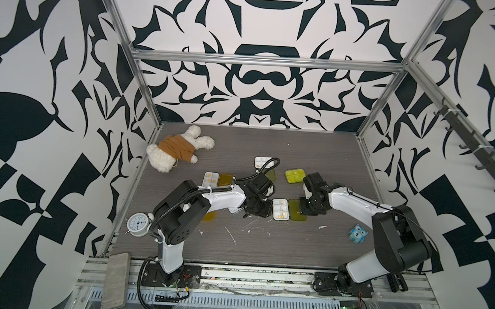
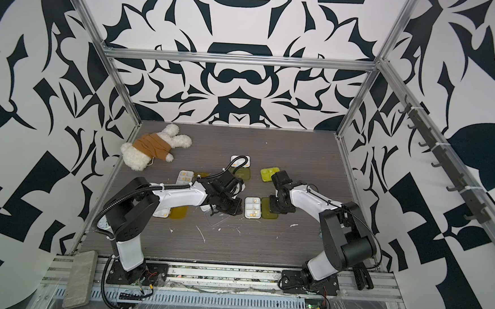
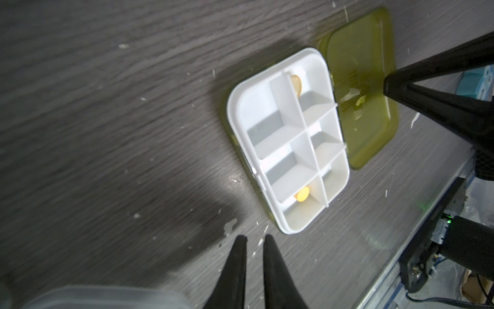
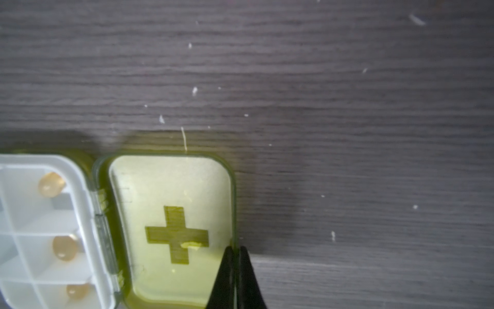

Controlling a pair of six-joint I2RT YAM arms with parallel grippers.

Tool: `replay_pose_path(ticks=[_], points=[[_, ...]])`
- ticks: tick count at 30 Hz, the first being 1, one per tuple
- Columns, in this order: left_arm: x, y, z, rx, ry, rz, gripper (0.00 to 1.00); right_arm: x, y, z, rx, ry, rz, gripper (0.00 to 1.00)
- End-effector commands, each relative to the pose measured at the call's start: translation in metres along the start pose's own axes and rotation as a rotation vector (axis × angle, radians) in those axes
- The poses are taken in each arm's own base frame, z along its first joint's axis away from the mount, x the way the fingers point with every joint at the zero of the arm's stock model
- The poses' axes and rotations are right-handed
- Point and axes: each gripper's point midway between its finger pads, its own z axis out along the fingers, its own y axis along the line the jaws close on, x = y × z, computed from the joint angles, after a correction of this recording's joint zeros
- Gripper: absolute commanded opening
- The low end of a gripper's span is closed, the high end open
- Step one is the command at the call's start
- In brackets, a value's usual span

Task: Close pillboxes
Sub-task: Close the lid on the pillbox.

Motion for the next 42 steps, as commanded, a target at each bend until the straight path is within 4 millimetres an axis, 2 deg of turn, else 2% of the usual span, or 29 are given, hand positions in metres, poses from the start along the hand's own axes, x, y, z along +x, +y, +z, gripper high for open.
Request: replay_pose_path(ticks=[1, 10, 22, 35, 42], points=[[0.005, 0.002, 0.004, -0.022, 0.021, -0.004, 0.17, -0.007, 0.002, -0.012, 0.017, -0.022, -0.014, 0.06], [0.009, 0.005, 0.015, -0.036, 0.045, -0.006, 0.17, -0.009, 0.006, -0.02, 0.02, -0.041, -0.031, 0.06], [0.006, 0.003, 0.019, -0.031, 0.041, -0.001, 0.17, -0.012, 0.017, -0.03, -0.017, -0.059, -0.042, 0.06], [0.007, 0.002, 0.015, -0.029, 0.041, 0.004, 0.17, -0.006, 0.009, -0.019, 0.032, -0.033, -0.051, 0.07], [0.006, -0.002, 0.012, -0.02, 0.037, 0.008, 0.17, -0.009, 0.009, -0.021, 0.036, -0.044, -0.053, 0.07]])
